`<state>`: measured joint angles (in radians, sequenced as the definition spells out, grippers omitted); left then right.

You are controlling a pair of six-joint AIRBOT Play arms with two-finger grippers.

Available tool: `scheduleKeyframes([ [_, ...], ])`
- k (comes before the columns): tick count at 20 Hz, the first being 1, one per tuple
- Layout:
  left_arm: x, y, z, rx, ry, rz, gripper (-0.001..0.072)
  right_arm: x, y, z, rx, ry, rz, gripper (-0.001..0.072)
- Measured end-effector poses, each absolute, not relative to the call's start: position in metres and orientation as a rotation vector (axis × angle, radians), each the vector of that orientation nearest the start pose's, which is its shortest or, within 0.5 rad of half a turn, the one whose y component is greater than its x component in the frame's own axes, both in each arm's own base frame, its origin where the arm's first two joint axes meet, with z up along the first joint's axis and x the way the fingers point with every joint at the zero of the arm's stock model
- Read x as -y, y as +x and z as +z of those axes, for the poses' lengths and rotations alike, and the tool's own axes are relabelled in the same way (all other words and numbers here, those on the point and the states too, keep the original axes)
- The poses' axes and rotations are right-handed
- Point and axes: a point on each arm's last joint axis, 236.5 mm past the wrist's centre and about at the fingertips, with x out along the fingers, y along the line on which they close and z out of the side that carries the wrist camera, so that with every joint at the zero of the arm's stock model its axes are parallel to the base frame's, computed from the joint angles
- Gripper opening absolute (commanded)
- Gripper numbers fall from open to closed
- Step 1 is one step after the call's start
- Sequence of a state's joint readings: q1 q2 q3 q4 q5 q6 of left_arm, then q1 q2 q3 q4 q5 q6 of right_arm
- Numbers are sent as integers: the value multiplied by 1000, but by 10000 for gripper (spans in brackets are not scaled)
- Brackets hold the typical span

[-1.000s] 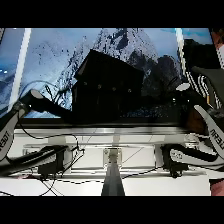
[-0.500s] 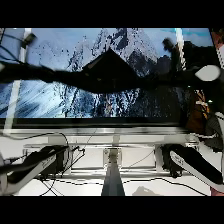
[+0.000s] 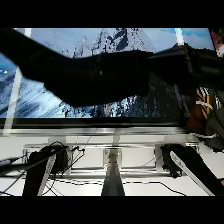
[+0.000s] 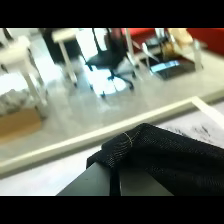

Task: Fold the clothes and pants, and hang the long-sleeved shirts on hangers.

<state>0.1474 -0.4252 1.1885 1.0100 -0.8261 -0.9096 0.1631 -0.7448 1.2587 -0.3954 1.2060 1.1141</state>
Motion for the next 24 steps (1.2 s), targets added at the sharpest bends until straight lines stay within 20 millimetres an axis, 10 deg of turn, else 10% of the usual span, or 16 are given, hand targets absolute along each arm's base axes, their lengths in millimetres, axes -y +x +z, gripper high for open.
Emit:
scheduleKeyframes([
  [5,63,297,287,-234,157,-344,10,-234,239,295,-610,461,985,36],
  [13,122,391,108,-589,-22,-493,10,-193,360,126,-775,619,515,36],
  [19,196,330,25,-962,-121,-708,11,-123,374,39,-956,510,308,36],
  [24,240,241,-37,-1342,-163,-832,12,-80,316,-25,-1295,310,260,37],
])
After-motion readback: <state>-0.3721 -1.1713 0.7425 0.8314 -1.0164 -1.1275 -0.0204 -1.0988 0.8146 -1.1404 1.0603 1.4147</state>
